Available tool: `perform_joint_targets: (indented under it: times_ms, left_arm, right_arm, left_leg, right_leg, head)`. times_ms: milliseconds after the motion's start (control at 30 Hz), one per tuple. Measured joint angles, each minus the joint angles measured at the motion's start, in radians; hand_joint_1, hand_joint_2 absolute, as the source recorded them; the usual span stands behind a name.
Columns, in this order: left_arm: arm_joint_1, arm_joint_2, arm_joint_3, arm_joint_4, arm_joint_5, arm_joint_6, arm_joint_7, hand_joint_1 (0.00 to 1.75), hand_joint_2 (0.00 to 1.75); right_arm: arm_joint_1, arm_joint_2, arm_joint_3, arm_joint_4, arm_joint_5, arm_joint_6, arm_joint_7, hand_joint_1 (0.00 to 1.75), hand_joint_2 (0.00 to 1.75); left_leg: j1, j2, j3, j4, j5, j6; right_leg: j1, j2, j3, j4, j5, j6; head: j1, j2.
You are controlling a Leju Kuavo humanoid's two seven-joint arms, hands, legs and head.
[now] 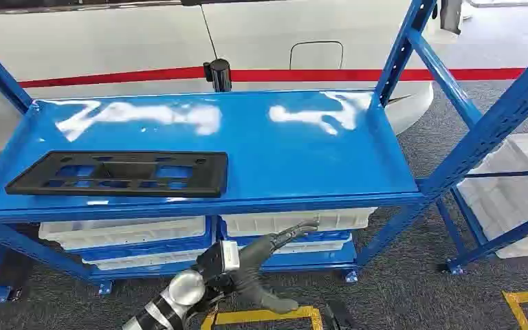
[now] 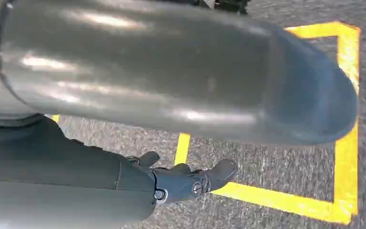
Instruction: Take the parts from the cabinet and place them on the table.
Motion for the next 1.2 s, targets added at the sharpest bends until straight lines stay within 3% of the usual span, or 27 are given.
perform_joint_targets:
  times_ms: [33, 100, 133, 200, 267, 333, 467, 700, 933, 1200]
  left_arm:
    - [0.037, 0.018, 0.001, -0.127, -0.089, 0.195, 0.055, 0.00, 1.75]
    - [0.048, 0.027, 0.002, -0.182, -0.119, 0.244, 0.073, 0.00, 1.75]
    - [0.057, 0.032, 0.005, -0.211, -0.175, 0.308, 0.093, 0.00, 1.75]
    - [0.094, 0.036, 0.018, -0.277, -0.354, 0.511, 0.138, 0.00, 1.75]
    - [0.128, 0.043, 0.036, -0.335, -0.492, 0.672, 0.168, 0.00, 1.75]
    - [0.160, 0.053, 0.059, -0.387, -0.601, 0.778, 0.214, 0.00, 1.75]
    - [0.225, 0.070, 0.116, -0.468, -0.790, 0.925, 0.308, 0.00, 1.75]
    - [0.311, 0.087, 0.203, -0.545, -1.005, 0.998, 0.418, 0.00, 1.75]
    - [0.353, 0.098, 0.295, -0.557, -1.025, 0.944, 0.526, 0.00, 1.75]
    - [0.380, 0.109, 0.378, -0.555, -1.102, 0.911, 0.603, 0.00, 1.75]
  right_arm:
    - [0.016, 0.000, -0.024, 0.000, -0.021, -0.016, -0.020, 0.00, 0.00]
    - [0.025, 0.000, -0.035, 0.000, -0.029, -0.021, -0.026, 0.00, 0.00]
    - [0.028, 0.000, -0.043, 0.000, -0.038, -0.028, -0.031, 0.00, 0.00]
    - [0.040, 0.001, -0.065, 0.000, -0.059, -0.039, -0.048, 0.00, 0.00]
    - [0.055, 0.002, -0.081, 0.000, -0.068, -0.043, -0.061, 0.00, 0.00]
    - [0.065, 0.002, -0.096, 0.000, -0.077, -0.045, -0.068, 0.00, 0.00]
    - [0.079, 0.007, -0.122, 0.000, -0.090, -0.050, -0.077, 0.00, 0.00]
    - [0.094, 0.014, -0.153, 0.002, -0.111, -0.052, -0.089, 0.00, 0.00]
    - [0.098, 0.018, -0.175, 0.004, -0.123, -0.055, -0.094, 0.00, 0.00]
    - [0.101, 0.018, -0.191, 0.005, -0.132, -0.060, -0.103, 0.00, 0.00]
  left_leg:
    - [0.000, 0.000, 0.000, 0.000, 0.000, 0.000]
    - [0.000, -0.001, -0.001, 0.000, 0.000, 0.000]
    - [0.000, -0.001, -0.001, 0.000, 0.000, 0.000]
    - [0.000, 0.000, -0.001, 0.000, 0.000, 0.000]
    - [0.000, -0.001, -0.001, 0.000, 0.000, 0.000]
    - [0.000, -0.001, -0.001, 0.000, 0.000, 0.000]
    - [0.000, 0.000, -0.001, 0.000, 0.000, 0.000]
    - [0.000, 0.000, -0.001, 0.000, 0.000, 0.000]
    - [0.000, 0.000, -0.001, 0.000, 0.000, 0.000]
    - [0.000, 0.000, -0.001, 0.000, 0.000, 0.000]
  right_leg:
    - [0.000, 0.000, 0.000, 0.000, 0.000, 0.000]
    - [0.000, -0.001, 0.000, 0.000, 0.000, 0.000]
    - [0.000, -0.001, 0.000, 0.000, 0.000, 0.000]
    - [0.000, 0.000, -0.001, 0.000, 0.000, 0.000]
    - [0.000, -0.001, -0.001, 0.000, 0.000, 0.000]
    - [0.000, -0.001, -0.001, 0.000, 0.000, 0.000]
    - [0.000, -0.001, -0.001, 0.000, 0.000, 0.000]
    - [0.000, -0.001, -0.001, 0.000, 0.000, 0.000]
    - [0.000, -0.001, -0.001, 0.000, 0.000, 0.000]
    - [0.000, -0.001, -0.001, 0.000, 0.000, 0.000]
  head:
    - [0.000, 0.000]
    - [0.000, 0.000]
    - [0.000, 0.000]
    - [0.000, 0.000]
    - [0.000, 0.000]
    - [0.000, 0.000]
    - [0.000, 0.000]
    - [0.000, 0.000]
    - [0.000, 0.000]
    - [0.000, 0.000]
